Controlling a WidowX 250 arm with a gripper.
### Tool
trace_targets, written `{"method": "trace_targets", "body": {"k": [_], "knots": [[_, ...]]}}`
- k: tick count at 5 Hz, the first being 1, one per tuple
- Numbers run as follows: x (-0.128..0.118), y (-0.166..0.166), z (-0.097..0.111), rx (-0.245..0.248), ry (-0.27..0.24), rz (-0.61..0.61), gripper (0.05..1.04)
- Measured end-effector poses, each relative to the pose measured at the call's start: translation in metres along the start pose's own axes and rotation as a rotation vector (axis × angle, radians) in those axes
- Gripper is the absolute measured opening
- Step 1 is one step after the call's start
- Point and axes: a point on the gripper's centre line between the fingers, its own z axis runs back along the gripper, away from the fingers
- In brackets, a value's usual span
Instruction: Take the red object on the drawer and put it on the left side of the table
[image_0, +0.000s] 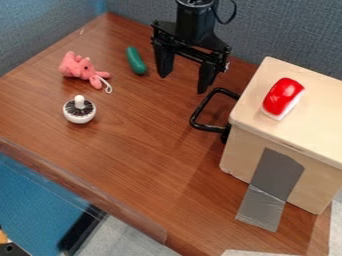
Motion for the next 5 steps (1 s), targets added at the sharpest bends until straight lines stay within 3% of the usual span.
{"method": "trace_targets", "body": {"k": [1,2,3,4,5], "knots": [[-0.003,0.0,-0.008,0.003,0.029,0.004,1.001],[-0.001,-0.011,0.012,0.021,-0.003,-0.01,1.001],[0.009,-0.023,0.046,0.06,-0.087,-0.006,1.001],[0.014,-0.037,0.053,0.031,-0.126,-0.009,1.001],[0.018,-0.059,0.057,-0.041,-0.156,-0.056,1.001]]}}
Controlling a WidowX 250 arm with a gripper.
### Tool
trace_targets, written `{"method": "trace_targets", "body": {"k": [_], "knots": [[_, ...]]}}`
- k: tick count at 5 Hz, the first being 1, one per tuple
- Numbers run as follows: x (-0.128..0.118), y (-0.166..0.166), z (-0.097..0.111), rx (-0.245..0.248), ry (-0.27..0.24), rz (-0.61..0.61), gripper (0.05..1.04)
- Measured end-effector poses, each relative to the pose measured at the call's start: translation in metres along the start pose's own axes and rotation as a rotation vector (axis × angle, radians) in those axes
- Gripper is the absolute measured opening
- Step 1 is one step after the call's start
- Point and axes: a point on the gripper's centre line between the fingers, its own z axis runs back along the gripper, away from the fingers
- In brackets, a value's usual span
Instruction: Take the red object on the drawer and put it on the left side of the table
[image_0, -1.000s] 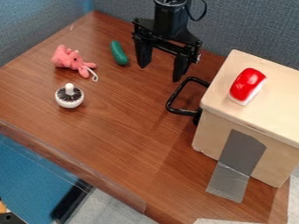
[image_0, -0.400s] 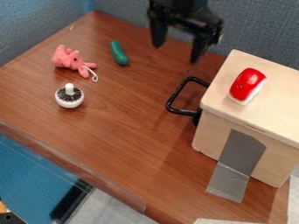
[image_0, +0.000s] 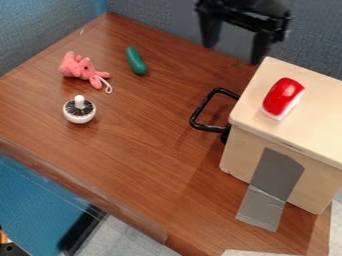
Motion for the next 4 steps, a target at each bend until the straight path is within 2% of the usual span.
{"method": "trace_targets", "body": {"k": [1,2,4], "knots": [[0.004,-0.025,0.003,-0.041,-0.017,-0.057,1.001],[0.002,-0.045,-0.007,-0.067,0.004,-0.113,1.001],[0.001,-0.058,-0.026,-0.081,0.046,-0.153,1.001]]}}
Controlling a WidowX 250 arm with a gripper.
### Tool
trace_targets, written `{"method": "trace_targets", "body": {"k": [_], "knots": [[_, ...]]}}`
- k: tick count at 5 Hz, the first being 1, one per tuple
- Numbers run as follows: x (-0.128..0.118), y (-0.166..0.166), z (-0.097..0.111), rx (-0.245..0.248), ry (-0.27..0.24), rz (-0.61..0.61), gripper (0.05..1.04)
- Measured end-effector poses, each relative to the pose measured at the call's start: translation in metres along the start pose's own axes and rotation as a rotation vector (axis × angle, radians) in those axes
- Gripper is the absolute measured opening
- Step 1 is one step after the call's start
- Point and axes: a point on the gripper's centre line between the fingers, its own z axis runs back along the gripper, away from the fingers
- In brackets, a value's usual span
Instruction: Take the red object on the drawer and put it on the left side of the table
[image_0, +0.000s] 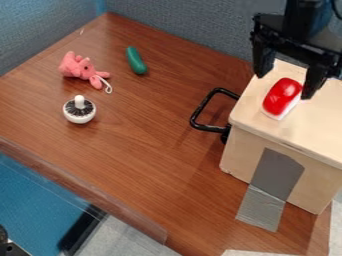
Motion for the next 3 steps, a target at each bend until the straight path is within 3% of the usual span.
{"method": "trace_targets", "body": {"k": [1,2,3], "knots": [[-0.0019,-0.0011,-0.012,-0.002,0.026,-0.016,0.967],[-0.0017,-0.0003,-0.0124,0.004,0.032,-0.032,0.687],[-0.0017,0.0005,-0.0118,0.009,0.032,-0.038,0.563]]}}
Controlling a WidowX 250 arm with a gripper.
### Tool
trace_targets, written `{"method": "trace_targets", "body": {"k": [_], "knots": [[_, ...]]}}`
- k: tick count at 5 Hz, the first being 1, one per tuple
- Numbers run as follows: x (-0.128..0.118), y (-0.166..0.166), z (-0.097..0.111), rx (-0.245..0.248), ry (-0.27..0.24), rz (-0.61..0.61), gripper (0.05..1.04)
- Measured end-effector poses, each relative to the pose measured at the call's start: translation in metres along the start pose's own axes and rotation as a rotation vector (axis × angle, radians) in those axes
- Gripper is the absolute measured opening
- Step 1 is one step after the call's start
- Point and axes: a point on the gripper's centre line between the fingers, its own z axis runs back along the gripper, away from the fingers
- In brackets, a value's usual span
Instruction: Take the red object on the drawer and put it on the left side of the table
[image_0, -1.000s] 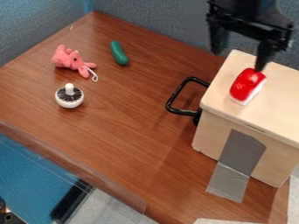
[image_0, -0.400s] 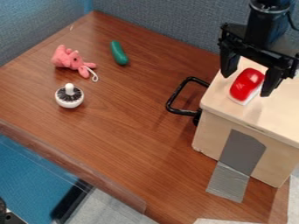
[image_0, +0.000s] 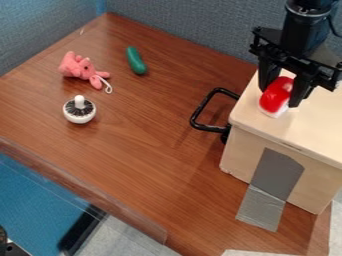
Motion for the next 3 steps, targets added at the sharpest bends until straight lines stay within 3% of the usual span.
{"method": "trace_targets", "body": {"k": [1,3], "knots": [[-0.007,0.003,0.004,0.01,0.002,-0.019,0.563],[-0.078,0.034,0.035,0.028,-0.007,0.015,0.563]]}}
